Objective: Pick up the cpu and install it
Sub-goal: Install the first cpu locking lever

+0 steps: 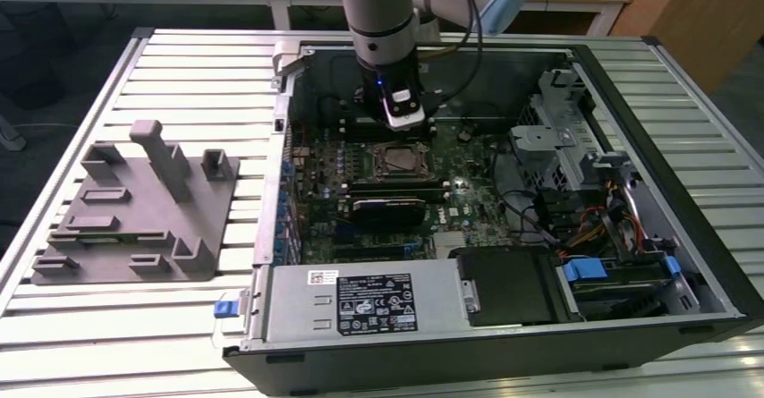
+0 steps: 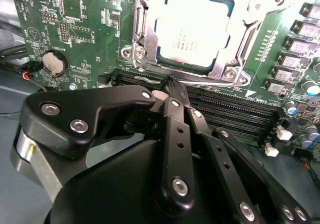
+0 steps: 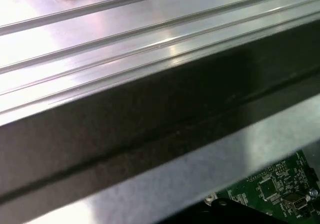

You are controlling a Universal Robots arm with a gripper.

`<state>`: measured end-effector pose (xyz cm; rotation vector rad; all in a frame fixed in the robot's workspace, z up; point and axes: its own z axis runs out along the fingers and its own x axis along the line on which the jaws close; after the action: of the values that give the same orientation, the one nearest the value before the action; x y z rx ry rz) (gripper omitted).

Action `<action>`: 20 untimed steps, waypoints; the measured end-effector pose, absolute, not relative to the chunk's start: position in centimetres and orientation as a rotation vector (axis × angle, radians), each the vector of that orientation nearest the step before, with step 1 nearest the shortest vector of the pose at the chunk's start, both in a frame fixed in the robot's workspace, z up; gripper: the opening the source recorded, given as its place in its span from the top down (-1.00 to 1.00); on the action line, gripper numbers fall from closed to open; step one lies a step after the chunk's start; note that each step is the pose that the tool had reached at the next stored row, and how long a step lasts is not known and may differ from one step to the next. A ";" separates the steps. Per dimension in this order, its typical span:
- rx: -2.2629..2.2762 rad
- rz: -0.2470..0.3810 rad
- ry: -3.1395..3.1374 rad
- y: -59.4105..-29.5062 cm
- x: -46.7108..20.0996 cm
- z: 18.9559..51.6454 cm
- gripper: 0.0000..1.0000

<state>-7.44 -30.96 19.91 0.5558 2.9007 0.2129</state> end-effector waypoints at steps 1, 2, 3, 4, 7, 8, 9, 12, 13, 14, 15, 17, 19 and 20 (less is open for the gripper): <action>0.555 0.211 2.901 -31.0 -7.4 19.9 0.79; 0.555 0.209 2.901 -31.0 -7.4 19.8 0.79; 0.554 0.206 2.901 -31.0 -7.4 19.8 0.79; 0.554 0.204 2.901 -31.0 -7.4 19.7 0.79; 0.552 0.196 2.901 -31.0 -7.4 19.6 0.79; 0.551 0.193 2.901 -31.0 -7.4 19.6 0.79; 0.550 0.191 2.901 -31.0 -7.4 19.5 0.79; 0.548 0.183 2.901 -31.0 -7.4 19.5 0.79; 0.547 0.180 2.901 -31.0 -7.4 19.4 0.79; 0.546 0.178 2.901 -31.0 -7.4 19.4 0.79; 0.545 0.175 2.901 -31.0 -7.4 19.4 0.79; 0.544 0.169 2.900 -31.0 -7.4 19.3 0.79; 0.544 0.169 2.900 -31.0 -7.4 19.3 0.79; 0.544 0.168 2.900 -31.0 -7.4 19.3 0.79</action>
<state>-7.44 -30.96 19.35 0.5439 2.9004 0.1684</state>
